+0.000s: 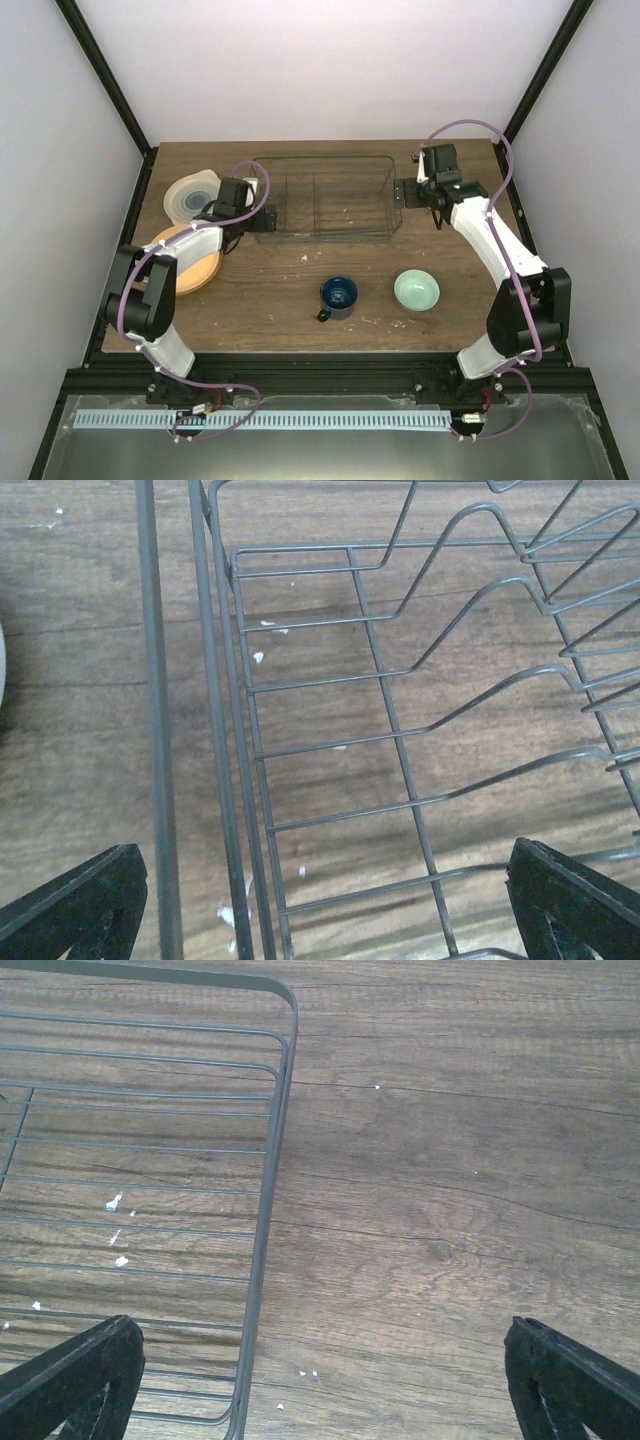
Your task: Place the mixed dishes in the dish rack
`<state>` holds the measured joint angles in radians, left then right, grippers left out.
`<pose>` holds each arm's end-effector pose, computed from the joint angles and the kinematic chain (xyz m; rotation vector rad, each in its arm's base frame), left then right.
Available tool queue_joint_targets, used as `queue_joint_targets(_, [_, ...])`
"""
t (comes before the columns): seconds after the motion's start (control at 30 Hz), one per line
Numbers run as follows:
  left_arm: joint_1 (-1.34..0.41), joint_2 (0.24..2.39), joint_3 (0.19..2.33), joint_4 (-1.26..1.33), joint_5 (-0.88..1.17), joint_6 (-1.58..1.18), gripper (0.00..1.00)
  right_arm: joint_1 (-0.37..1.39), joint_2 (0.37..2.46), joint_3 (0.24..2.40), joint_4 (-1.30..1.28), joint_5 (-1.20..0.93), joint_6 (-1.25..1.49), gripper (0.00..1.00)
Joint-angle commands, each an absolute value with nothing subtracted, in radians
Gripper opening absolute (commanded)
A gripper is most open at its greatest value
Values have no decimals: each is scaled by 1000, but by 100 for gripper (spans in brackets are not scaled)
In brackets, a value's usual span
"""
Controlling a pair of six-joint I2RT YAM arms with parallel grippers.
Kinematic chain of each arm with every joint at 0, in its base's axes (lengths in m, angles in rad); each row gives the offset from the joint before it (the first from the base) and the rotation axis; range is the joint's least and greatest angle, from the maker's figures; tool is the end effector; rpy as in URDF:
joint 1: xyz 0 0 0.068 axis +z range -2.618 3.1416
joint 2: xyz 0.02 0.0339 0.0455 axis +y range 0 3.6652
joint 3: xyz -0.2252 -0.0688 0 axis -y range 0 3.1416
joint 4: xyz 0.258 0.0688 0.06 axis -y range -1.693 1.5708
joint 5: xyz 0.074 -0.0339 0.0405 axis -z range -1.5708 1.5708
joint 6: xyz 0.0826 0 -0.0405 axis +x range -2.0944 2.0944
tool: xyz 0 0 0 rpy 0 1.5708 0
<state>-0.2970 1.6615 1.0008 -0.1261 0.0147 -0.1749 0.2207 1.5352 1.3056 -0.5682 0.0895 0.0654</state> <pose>0.3740 -0.1157 0.1159 0.1519 2.3663 -0.2461 0.3782 0.0773 0.2264 -0.1404 2.3606 0.0324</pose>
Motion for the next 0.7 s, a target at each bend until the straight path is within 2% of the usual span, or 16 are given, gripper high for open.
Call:
queue_joint_targets(0.0, [-310,1626,955,-153,6,-195,100,230,1501,1293,-551,71,79,100])
queue_joint_targets(0.27, [-310,1583,968,-179,-64,-205,100,229,1479,1270,-541,72,77,100])
queue_joint_targets(0.5, [-310,1421,1048,-244,-159,-180,100,231,1448,1270,-554,76,74,100])
queue_joint_targets(0.67, [-313,1317,1116,-279,-144,-160,100,248,1408,1252,-560,79,82,100])
